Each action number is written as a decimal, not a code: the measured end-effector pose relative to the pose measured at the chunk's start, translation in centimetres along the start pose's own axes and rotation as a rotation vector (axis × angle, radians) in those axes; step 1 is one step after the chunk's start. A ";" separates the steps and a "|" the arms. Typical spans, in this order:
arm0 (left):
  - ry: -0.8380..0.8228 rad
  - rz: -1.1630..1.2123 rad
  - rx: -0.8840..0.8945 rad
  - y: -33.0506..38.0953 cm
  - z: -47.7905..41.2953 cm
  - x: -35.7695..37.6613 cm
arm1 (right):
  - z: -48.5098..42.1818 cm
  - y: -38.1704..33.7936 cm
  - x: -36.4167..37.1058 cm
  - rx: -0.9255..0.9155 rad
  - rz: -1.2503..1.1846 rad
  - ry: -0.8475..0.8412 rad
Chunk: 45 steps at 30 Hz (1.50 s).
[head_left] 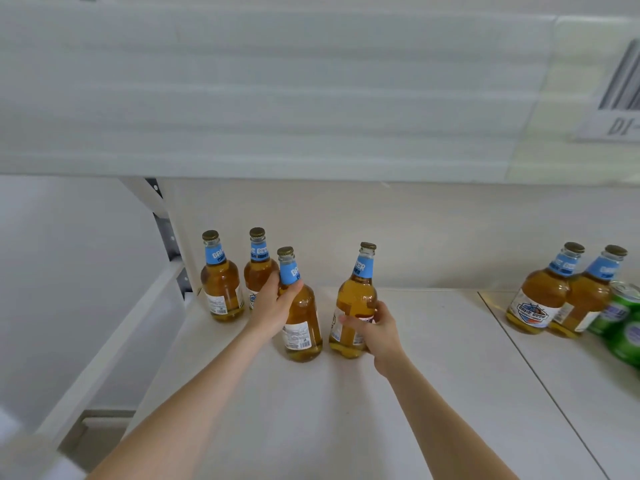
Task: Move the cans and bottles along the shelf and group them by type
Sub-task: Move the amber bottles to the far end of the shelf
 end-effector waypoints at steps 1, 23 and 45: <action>-0.003 0.004 -0.016 -0.3 0.4 -0.1 | 0.5 0.0 0.0 0.006 -0.016 0.003; -0.069 0.210 -0.012 -0.6 13.1 -3.3 | 13.7 1.9 3.8 0.033 -0.105 0.041; -0.164 0.129 0.055 6.6 20.3 6.7 | 24.5 0.4 -6.4 -0.044 -0.038 0.138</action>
Point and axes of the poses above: each hand's wrist, its own z-axis away from the middle knuckle, its own x-axis out of the palm, y = z × x, the point moved 6 cm from there along -z, towards the middle knuckle, and after that the axes turned 11 degrees about -y, right-handed, at the moved point
